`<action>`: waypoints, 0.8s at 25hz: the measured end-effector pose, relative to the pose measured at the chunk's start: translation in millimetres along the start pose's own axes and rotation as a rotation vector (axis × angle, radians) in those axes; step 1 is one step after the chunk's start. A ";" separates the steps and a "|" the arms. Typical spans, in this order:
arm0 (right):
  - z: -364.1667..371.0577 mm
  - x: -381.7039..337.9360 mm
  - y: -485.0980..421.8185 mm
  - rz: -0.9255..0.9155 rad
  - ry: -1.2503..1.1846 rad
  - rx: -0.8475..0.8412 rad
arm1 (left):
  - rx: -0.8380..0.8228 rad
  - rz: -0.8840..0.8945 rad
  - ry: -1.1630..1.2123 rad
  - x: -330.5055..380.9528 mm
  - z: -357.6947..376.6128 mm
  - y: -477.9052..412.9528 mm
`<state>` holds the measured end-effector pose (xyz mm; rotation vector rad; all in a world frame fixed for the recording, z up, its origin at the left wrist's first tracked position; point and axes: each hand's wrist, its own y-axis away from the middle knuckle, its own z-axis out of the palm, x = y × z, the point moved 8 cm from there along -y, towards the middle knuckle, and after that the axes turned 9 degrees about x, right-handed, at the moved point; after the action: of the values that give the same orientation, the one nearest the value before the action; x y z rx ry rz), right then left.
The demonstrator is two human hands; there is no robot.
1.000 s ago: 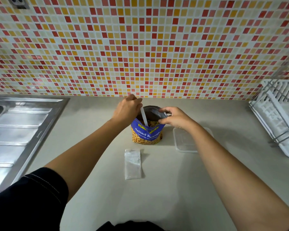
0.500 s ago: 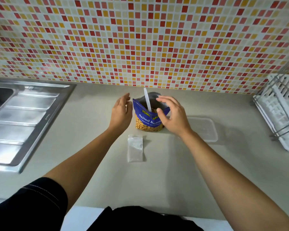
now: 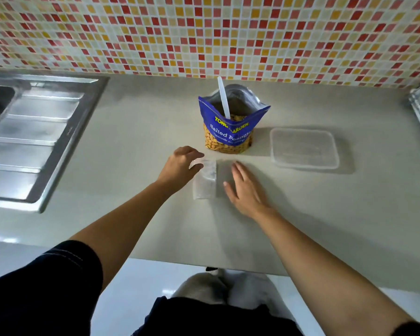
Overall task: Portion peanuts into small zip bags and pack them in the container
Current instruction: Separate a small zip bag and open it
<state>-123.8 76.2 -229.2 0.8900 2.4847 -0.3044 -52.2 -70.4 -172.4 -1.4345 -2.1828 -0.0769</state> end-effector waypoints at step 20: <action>24.2 18.4 16.3 0.011 0.283 -0.034 | -0.225 0.207 -0.038 4.2 26.1 -18.1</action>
<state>-116.9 89.8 -260.1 0.9915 2.7317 -0.1398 -79.5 -66.4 -188.8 -1.7924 -2.0951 -0.2301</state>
